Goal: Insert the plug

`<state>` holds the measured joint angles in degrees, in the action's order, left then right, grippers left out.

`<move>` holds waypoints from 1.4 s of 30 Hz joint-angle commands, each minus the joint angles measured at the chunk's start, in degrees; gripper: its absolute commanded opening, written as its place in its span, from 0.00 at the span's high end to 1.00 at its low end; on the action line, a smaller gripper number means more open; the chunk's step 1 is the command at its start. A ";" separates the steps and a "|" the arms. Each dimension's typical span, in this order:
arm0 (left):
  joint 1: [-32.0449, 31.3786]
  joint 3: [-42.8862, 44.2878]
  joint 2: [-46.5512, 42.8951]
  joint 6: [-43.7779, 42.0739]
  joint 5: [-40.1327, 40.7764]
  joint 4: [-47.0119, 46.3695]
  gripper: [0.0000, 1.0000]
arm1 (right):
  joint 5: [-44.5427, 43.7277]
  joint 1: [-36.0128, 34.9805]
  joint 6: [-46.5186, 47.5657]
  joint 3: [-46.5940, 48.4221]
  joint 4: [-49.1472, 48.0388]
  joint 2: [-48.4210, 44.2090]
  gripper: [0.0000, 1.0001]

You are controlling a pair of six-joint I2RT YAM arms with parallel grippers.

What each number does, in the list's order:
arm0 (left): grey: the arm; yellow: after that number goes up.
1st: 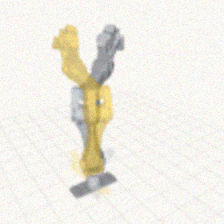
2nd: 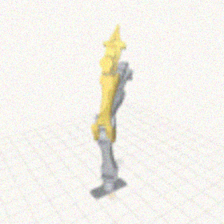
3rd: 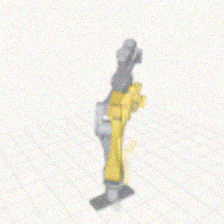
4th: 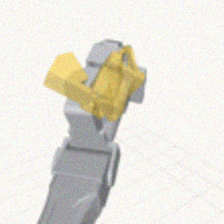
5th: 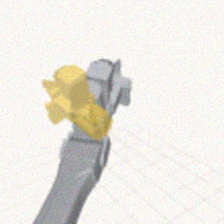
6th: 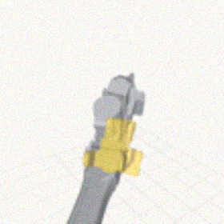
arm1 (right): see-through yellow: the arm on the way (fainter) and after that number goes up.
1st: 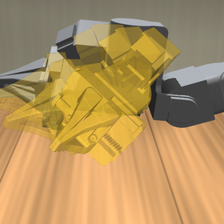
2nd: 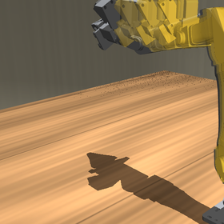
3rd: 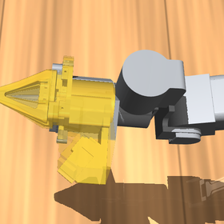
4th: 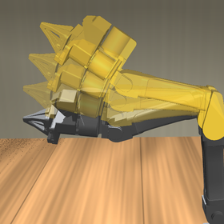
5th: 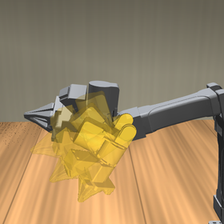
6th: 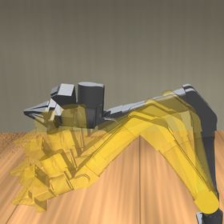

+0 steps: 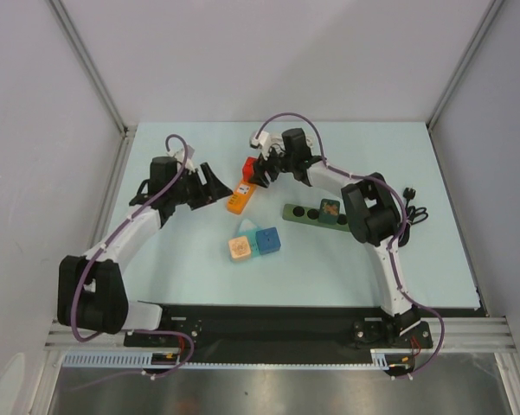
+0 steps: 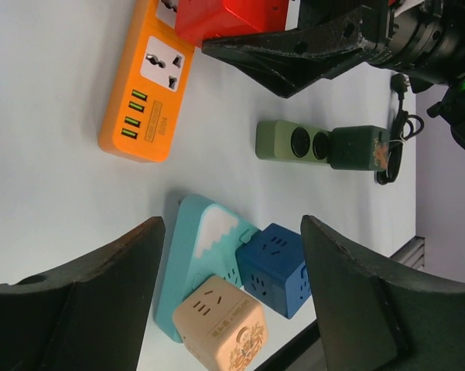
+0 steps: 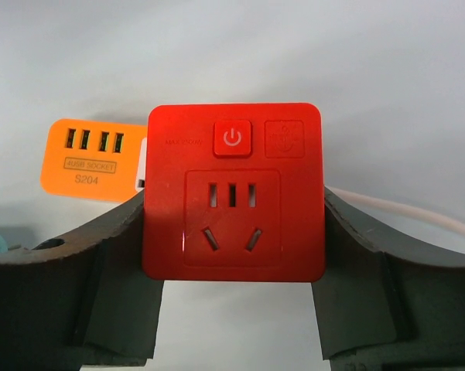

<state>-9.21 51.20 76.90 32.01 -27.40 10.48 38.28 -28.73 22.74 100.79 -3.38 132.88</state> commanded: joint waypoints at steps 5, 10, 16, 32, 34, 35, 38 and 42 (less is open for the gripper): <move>0.60 3.99 3.51 3.85 -1.79 -5.91 0.24 | 4.87 0.52 1.43 2.48 -3.65 0.10 1.00; 0.69 4.43 4.48 4.55 -1.43 -6.61 0.24 | 4.78 -0.36 1.95 4.41 -3.14 1.32 1.00; 1.13 4.26 4.22 4.29 -0.55 -6.35 0.24 | 4.17 -0.71 2.04 6.60 -2.95 2.91 1.00; 1.83 5.05 6.50 5.34 -1.08 -7.93 0.25 | 0.57 -0.01 3.01 3.89 -1.54 3.09 1.00; 1.83 4.88 6.59 5.69 -1.08 -8.28 0.25 | 0.39 0.08 3.01 3.97 -0.23 2.74 1.00; 1.83 4.87 6.68 5.78 -1.08 -8.46 0.25 | -0.05 0.08 3.01 3.71 -0.05 2.56 1.00; 1.83 4.61 6.68 6.05 -1.34 -8.90 0.25 | 0.21 0.17 2.05 3.88 0.04 2.30 1.00; 1.83 4.87 7.12 6.22 -1.60 -9.25 0.25 | 0.74 0.08 0.73 1.34 -3.55 0.72 1.00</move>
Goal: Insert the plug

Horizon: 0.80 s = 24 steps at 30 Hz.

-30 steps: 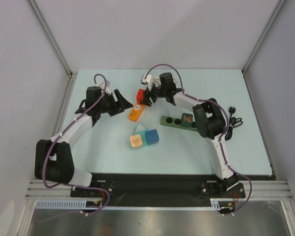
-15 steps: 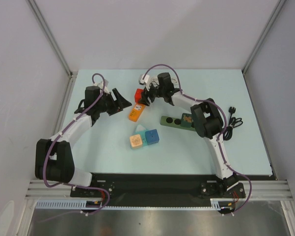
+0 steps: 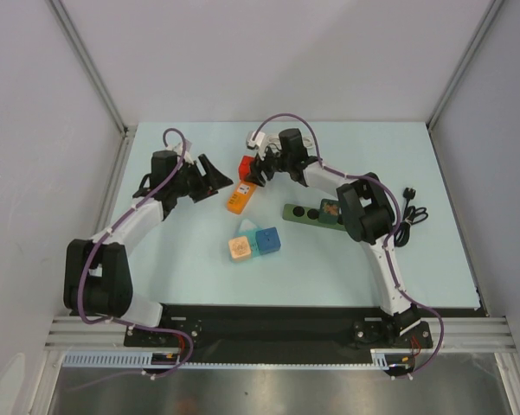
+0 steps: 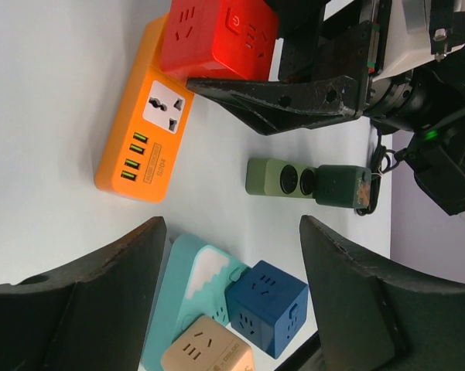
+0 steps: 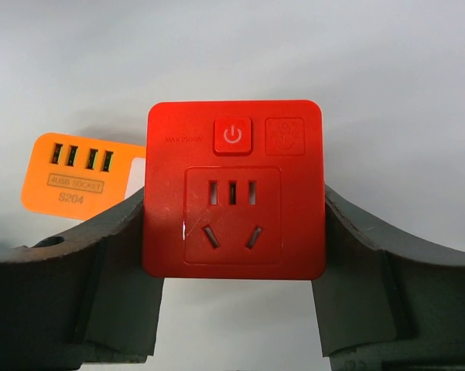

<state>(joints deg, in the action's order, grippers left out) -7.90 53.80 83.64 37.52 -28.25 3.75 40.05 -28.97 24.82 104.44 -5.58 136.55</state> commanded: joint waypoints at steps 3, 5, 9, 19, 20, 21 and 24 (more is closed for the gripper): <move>0.52 2.54 0.48 0.71 -0.75 -2.52 0.25 | -0.15 0.76 -2.75 -0.83 -1.36 -3.31 1.00; 0.52 2.36 0.65 0.71 -0.84 -2.69 0.25 | 0.37 0.93 -3.55 -0.12 -1.18 -3.48 1.00; 0.52 2.10 1.00 0.71 -0.84 -2.96 0.25 | 0.90 1.11 -3.90 0.94 0.22 -3.48 1.00; 0.52 2.36 1.53 0.98 -0.84 -3.48 0.25 | 1.17 1.11 -3.73 1.03 -0.13 -0.24 1.00; 0.52 2.36 1.70 1.33 -1.02 -3.57 0.25 | 1.17 1.11 -3.72 1.11 -0.39 -0.06 1.00; 0.52 2.36 1.88 1.59 -1.19 -3.57 0.25 | 1.17 1.11 -3.81 1.37 -0.22 0.12 1.00; 0.52 2.36 2.50 2.30 -1.63 -5.33 0.26 | 1.43 1.20 -4.60 1.99 0.14 0.91 1.00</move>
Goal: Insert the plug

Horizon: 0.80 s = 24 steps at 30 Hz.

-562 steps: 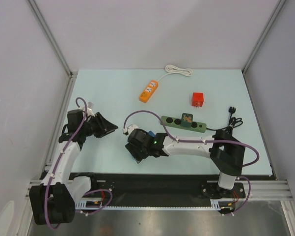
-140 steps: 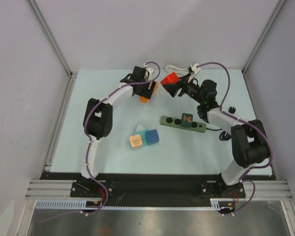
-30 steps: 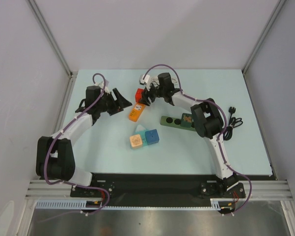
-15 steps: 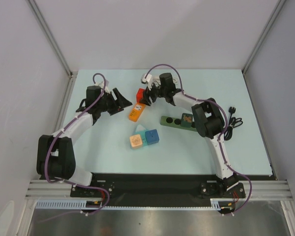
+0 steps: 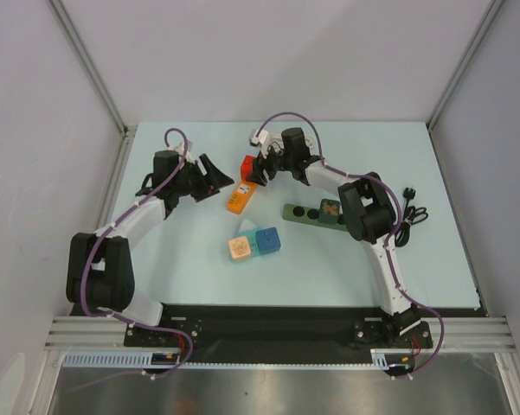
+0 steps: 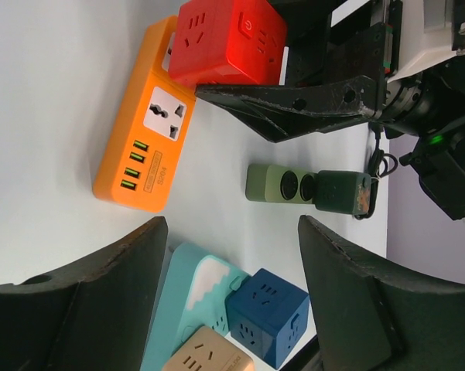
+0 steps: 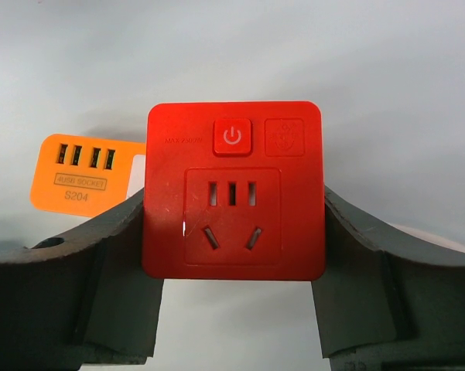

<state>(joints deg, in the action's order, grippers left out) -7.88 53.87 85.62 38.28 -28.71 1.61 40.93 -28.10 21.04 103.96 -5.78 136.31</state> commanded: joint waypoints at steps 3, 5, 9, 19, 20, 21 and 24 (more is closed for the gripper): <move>0.50 2.47 0.77 1.79 -1.26 -3.63 0.26 | 0.65 -0.11 -1.52 2.30 -0.54 1.41 1.00; 0.50 2.47 0.95 1.88 -1.26 -3.89 0.26 | -0.23 -0.38 -1.44 3.00 -0.02 1.68 1.00; 0.50 2.74 1.03 2.06 -1.35 -4.07 0.26 | -0.41 -0.64 -2.23 4.23 1.21 2.38 1.00; 0.50 3.96 3.06 3.90 -2.31 -5.73 0.27 | -4.63 -1.43 -1.00 6.34 5.43 2.99 1.00; 0.50 3.97 3.23 4.25 -2.49 -5.91 0.27 | -4.63 -1.70 -1.09 6.60 7.26 3.08 1.00; 0.50 3.97 3.32 4.43 -2.49 -6.09 0.27 | -4.72 -1.61 -2.04 7.30 7.36 3.34 1.00; 0.50 4.05 3.67 4.61 -2.58 -6.62 0.27 | -3.93 -1.78 -3.80 8.01 7.54 3.87 1.00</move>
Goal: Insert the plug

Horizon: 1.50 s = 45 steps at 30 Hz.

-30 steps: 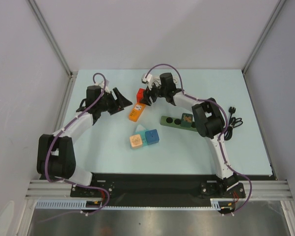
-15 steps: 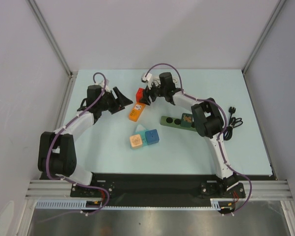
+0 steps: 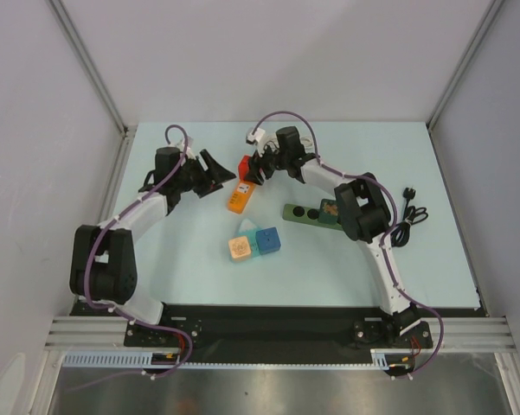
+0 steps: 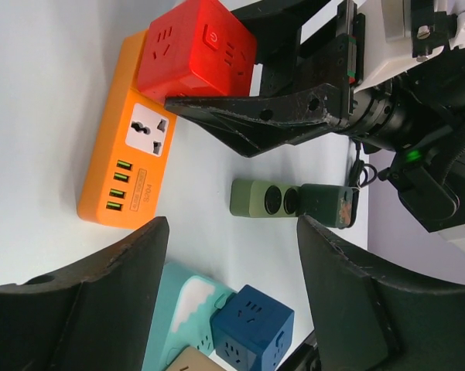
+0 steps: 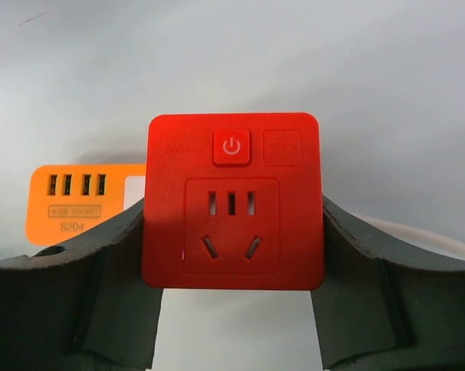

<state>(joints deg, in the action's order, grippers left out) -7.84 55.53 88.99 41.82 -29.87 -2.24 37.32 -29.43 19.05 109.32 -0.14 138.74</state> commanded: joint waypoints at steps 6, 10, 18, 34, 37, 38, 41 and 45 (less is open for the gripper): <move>0.45 2.57 0.92 1.42 -1.42 -3.30 0.27 | -0.93 -1.07 -1.38 2.48 2.95 1.01 1.00; 0.37 4.75 3.72 0.98 -1.59 -4.44 0.33 | -4.17 -1.68 -1.29 -1.02 1.73 -0.66 1.00; -0.16 11.97 12.87 4.49 -4.07 -7.78 0.65 | -6.47 -2.30 -2.44 -4.20 0.67 -2.59 1.00; -1.48 26.38 28.78 5.56 -4.58 -6.99 0.77 | -4.36 -1.07 -4.99 -2.97 0.67 -1.89 0.35; -2.36 27.09 29.75 4.06 -3.80 -5.41 0.77 | -4.36 -0.98 -4.90 -2.97 0.58 -2.24 0.24; -2.53 27.18 29.75 3.79 -3.36 -5.41 0.77 | -4.36 -0.98 -4.90 -2.97 0.58 -2.33 0.22; -2.89 27.09 30.10 2.74 -2.66 -4.62 0.77 | -4.71 -0.80 -5.07 -3.06 0.58 -3.12 0.11; -3.15 27.26 30.45 1.77 -2.04 -3.65 0.76 | -4.71 -0.28 -6.04 -3.41 -1.61 -3.74 0.00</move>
<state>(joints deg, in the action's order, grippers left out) -9.89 81.01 118.17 46.00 -32.53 -7.62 31.94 -30.15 14.37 106.24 -0.08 137.64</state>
